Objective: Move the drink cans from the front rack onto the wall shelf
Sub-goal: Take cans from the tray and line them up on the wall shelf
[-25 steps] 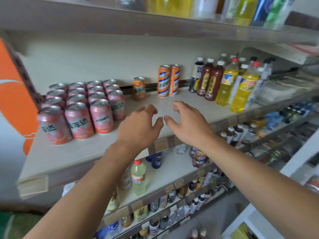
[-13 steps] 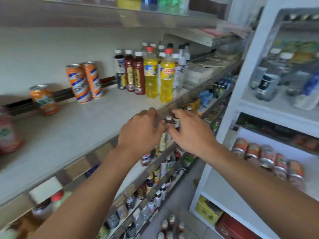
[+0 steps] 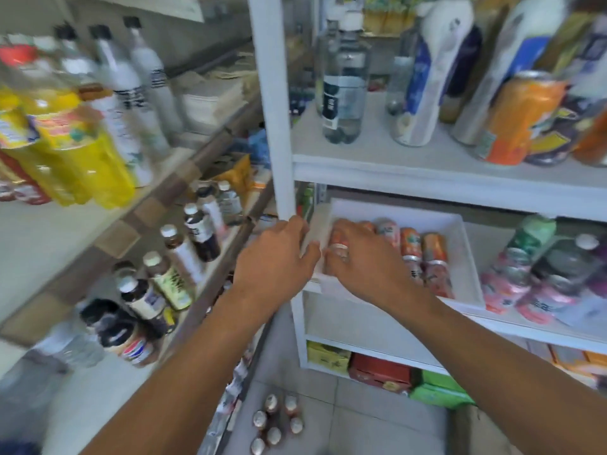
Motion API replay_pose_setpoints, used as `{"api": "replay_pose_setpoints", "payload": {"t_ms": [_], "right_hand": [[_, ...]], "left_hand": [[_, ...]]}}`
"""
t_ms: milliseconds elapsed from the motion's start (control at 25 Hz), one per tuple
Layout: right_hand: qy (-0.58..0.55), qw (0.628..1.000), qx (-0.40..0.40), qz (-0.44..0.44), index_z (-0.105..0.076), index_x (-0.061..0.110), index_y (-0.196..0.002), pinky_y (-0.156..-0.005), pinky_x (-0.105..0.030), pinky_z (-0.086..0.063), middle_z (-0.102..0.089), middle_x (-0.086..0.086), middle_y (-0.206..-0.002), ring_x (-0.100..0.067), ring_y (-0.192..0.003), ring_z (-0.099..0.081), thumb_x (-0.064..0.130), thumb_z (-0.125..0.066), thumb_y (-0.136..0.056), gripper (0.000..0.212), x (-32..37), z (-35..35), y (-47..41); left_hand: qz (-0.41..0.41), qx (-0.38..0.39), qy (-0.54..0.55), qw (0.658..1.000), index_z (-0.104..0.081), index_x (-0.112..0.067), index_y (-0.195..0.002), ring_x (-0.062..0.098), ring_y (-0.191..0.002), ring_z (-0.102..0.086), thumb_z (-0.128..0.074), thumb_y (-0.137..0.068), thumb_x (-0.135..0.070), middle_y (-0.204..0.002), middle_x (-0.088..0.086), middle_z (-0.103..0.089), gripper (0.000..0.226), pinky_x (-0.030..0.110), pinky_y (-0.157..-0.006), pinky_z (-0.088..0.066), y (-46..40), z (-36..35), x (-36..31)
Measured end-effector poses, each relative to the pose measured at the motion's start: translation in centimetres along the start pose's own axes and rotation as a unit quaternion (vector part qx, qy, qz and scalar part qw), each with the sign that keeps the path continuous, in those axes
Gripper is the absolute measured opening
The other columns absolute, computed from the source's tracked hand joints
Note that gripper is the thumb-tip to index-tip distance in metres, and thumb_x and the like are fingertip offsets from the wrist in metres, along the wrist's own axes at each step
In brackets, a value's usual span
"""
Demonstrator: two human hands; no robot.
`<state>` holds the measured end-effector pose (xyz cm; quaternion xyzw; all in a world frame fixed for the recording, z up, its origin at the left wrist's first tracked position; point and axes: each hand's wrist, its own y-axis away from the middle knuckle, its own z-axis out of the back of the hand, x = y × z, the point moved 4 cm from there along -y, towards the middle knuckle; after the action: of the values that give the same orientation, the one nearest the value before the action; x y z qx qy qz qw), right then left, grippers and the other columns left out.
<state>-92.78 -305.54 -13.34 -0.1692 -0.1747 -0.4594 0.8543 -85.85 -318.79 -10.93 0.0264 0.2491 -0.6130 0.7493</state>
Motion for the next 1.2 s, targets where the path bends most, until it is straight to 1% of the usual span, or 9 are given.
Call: {"api": "replay_pose_setpoints", "payload": {"t_ms": [120, 280, 480, 640, 760, 920, 1040, 1120, 1200], "right_hand": [[0.001, 1.000, -0.004, -0.031, -0.052, 0.025, -0.119, -0.076, -0.042, -0.056, -0.062, -0.005, -0.112, -0.027, -0.097, -0.065, 0.049, -0.047, -0.088, 0.040, -5.0, -0.3, -0.7], [-0.002, 0.995, 0.019, -0.095, -0.054, 0.020, -0.108, -0.068, -0.034, -0.049, -0.066, -0.006, -0.102, -0.027, -0.092, -0.064, 0.043, -0.051, -0.091, 0.029, -10.8, -1.3, -1.6], [-0.019, 0.990, 0.044, -0.132, -0.050, 0.021, -0.128, -0.076, -0.035, -0.053, -0.064, -0.007, -0.114, -0.029, -0.097, -0.065, 0.041, -0.053, -0.094, 0.040, -15.2, -2.6, -3.4], [-0.051, 0.980, 0.068, -0.178, -0.040, 0.021, -0.136, -0.088, -0.044, -0.053, -0.058, -0.008, -0.123, -0.031, -0.107, -0.061, 0.045, -0.062, -0.090, 0.056, -19.1, -5.0, -5.9], [-0.011, 0.983, 0.070, -0.171, -0.032, 0.021, -0.145, -0.098, -0.049, -0.049, -0.042, -0.011, -0.140, -0.034, -0.126, -0.048, 0.046, -0.077, -0.077, 0.085, -22.3, -7.7, -8.9], [0.118, 0.974, 0.126, -0.150, -0.007, 0.027, -0.155, -0.110, -0.054, -0.037, -0.008, -0.014, -0.162, -0.040, -0.147, -0.016, 0.040, -0.081, -0.076, 0.109, -25.0, -10.5, -11.7], [0.162, 0.967, 0.156, -0.123, 0.007, 0.029, -0.155, -0.117, -0.053, -0.022, 0.016, -0.015, -0.163, -0.041, -0.150, 0.001, 0.033, -0.081, -0.080, 0.116, -26.2, -12.5, -13.0], [0.175, 0.966, 0.150, -0.118, 0.009, 0.032, -0.154, -0.118, -0.052, -0.018, 0.018, -0.016, -0.162, -0.042, -0.150, 0.002, 0.024, -0.078, -0.083, 0.114, -26.6, -13.3, -13.4], [0.182, 0.969, 0.136, -0.102, 0.005, 0.032, -0.155, -0.118, -0.051, -0.019, 0.013, -0.019, -0.162, -0.043, -0.149, -0.002, 0.017, -0.074, -0.086, 0.105, -26.7, -13.4, -13.5]], "left_hand": [[-0.012, 0.033, 0.012, 0.999, -0.056, -0.023, -0.115, 0.023, -0.098, -0.062, -0.049, -0.094, -0.043, -0.107, -0.001, -0.064, 0.030, 0.042, -0.081, -0.052, -2.6, -4.1, -2.0], [-0.028, 0.073, 0.018, 0.997, -0.054, -0.021, -0.113, 0.023, -0.095, -0.061, -0.049, -0.095, -0.041, -0.104, -0.001, -0.064, 0.027, 0.043, -0.078, -0.053, -5.0, -8.3, -4.0], [-0.017, 0.109, 0.013, 0.994, -0.054, -0.019, -0.112, 0.026, -0.090, -0.061, -0.047, -0.094, -0.037, -0.099, 0.002, -0.063, 0.027, 0.042, -0.074, -0.053, -7.7, -12.5, -4.8], [-0.007, 0.144, 0.013, 0.990, -0.052, -0.021, -0.113, 0.029, -0.092, -0.061, -0.046, -0.093, -0.038, -0.104, 0.004, -0.062, 0.027, 0.043, -0.075, -0.054, -9.0, -15.8, -4.4], [0.010, 0.157, 0.022, 0.987, -0.053, -0.022, -0.116, 0.029, -0.097, -0.062, -0.048, -0.092, -0.037, -0.109, 0.003, -0.065, 0.028, 0.044, -0.079, -0.054, -9.8, -17.3, -3.7], [0.033, 0.163, 0.013, 0.986, -0.053, -0.021, -0.115, 0.030, -0.095, -0.061, -0.047, -0.093, -0.033, -0.108, 0.005, -0.066, 0.026, 0.043, -0.079, -0.054, -11.2, -18.4, -2.9], [0.032, 0.168, 0.006, 0.985, -0.051, -0.021, -0.118, 0.029, -0.098, -0.062, -0.046, -0.093, -0.038, -0.110, 0.004, -0.066, 0.030, 0.044, -0.081, -0.054, -12.1, -19.2, -2.9], [0.031, 0.171, 0.005, 0.985, -0.051, -0.022, -0.120, 0.029, -0.098, -0.063, -0.046, -0.093, -0.041, -0.110, 0.003, -0.067, 0.033, 0.044, -0.081, -0.054, -12.4, -19.7, -2.8], [0.032, 0.174, 0.002, 0.984, -0.051, -0.022, -0.122, 0.030, -0.099, -0.063, -0.045, -0.094, -0.041, -0.112, 0.004, -0.066, 0.034, 0.044, -0.082, -0.054, -12.5, -20.0, -2.7]]}}
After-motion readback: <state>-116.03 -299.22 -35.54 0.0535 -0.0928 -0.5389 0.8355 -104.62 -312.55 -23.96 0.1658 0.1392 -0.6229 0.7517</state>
